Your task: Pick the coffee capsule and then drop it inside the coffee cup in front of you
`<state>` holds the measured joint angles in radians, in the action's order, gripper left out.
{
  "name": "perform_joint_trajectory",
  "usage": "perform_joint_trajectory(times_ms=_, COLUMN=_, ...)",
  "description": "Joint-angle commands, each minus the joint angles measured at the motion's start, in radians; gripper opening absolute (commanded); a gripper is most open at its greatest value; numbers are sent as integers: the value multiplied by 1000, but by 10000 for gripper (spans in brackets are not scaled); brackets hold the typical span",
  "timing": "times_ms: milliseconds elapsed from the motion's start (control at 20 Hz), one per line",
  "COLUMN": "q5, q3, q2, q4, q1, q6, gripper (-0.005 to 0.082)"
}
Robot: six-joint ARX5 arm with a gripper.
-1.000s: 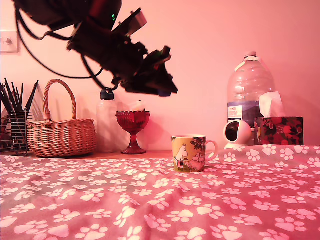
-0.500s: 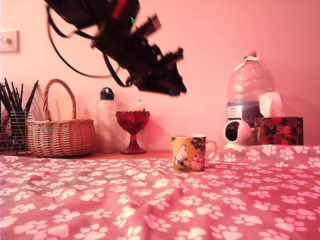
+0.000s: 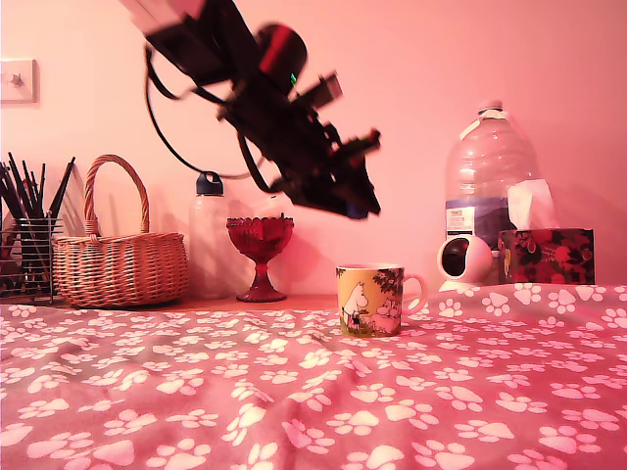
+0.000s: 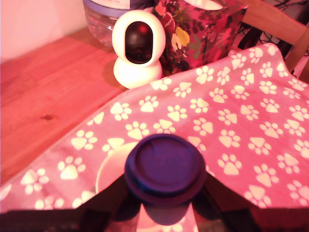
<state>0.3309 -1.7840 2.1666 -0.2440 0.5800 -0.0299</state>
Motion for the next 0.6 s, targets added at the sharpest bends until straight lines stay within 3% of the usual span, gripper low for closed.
perform_joint_trajectory(times_ms=0, q5=1, q3=-34, q2=66, q4=-18, q1=9, q6=-5, gripper=196)
perform_joint_trajectory(times_ms=350, q5=-50, q3=-128, q2=153, q4=-117, q1=10, q6=-25, gripper=196)
perform_joint_trajectory(times_ms=550, q5=-52, q3=-129, q2=153, q4=-126, q1=10, q6=-30, gripper=196)
